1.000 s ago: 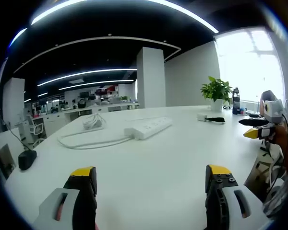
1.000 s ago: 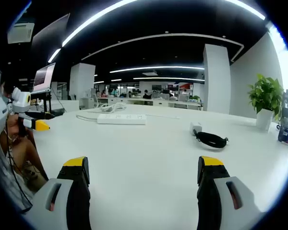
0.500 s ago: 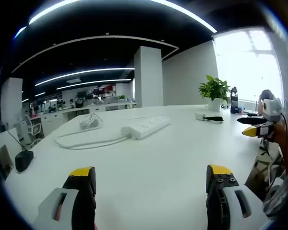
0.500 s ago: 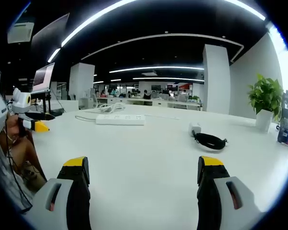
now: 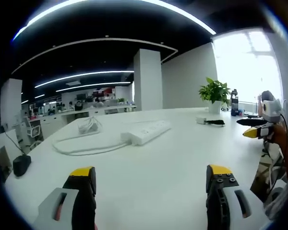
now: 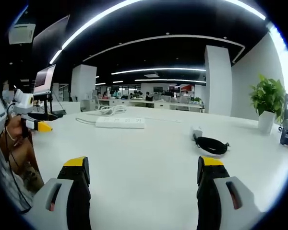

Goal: Straighten the power strip on the desk, plug the charger into it

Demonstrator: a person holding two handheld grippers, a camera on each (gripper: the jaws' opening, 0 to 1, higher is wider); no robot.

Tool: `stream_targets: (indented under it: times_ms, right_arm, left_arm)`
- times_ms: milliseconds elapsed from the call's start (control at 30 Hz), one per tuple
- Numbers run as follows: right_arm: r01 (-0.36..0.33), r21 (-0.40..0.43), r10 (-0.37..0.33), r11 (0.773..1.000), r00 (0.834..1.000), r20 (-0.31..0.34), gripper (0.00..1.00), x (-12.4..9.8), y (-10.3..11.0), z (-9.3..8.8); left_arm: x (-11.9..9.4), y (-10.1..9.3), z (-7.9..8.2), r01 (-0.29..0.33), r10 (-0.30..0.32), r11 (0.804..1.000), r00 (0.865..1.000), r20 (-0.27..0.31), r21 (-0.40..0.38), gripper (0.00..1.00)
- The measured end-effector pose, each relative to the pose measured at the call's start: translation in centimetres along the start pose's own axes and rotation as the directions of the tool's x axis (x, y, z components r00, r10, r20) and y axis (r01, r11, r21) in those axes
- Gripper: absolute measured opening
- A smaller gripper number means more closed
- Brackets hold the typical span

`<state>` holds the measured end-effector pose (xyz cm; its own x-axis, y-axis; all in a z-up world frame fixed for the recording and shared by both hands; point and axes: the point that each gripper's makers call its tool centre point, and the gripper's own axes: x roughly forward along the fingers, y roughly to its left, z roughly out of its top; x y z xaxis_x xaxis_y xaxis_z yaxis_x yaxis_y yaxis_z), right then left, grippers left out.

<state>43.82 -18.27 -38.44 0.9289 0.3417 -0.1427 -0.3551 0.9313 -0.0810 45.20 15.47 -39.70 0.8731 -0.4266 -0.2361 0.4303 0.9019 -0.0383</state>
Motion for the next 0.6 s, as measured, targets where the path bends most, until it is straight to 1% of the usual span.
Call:
stream_targets:
  times_ms: [133,233,300,433,600]
  right_arm:
    - [-0.022,0.021,0.022,1.0,1.0,0.016,0.92,0.8,0.0,0.4]
    - [-0.037,0.0,0.037,0.999,0.999,0.018,0.92,1.4,0.1,0.7]
    - [-0.043,-0.004,0.043,0.999,0.999,0.024,0.92,1.8,0.0,0.9]
    - [-0.065,0.016,0.064,0.998,0.997,0.043,0.92,2.6,0.0,1.3]
    - [-0.095,0.045,0.092,0.994,0.994,0.056,0.91,3.5,0.0,1.5]
  left_arm:
    - [0.4,0.0,0.4,0.002,-0.002,1.0,1.0,0.016,-0.012,0.97]
    - [0.7,0.3,0.7,0.001,0.0,1.0,1.0,0.021,-0.007,0.97]
    - [1.0,0.6,0.8,0.002,-0.002,1.0,1.0,0.024,-0.017,0.97]
    - [1.5,1.1,1.3,-0.001,0.002,1.0,0.999,0.039,-0.018,0.97]
    - [2.3,1.4,1.5,0.009,-0.008,1.0,0.999,0.033,-0.008,0.96]
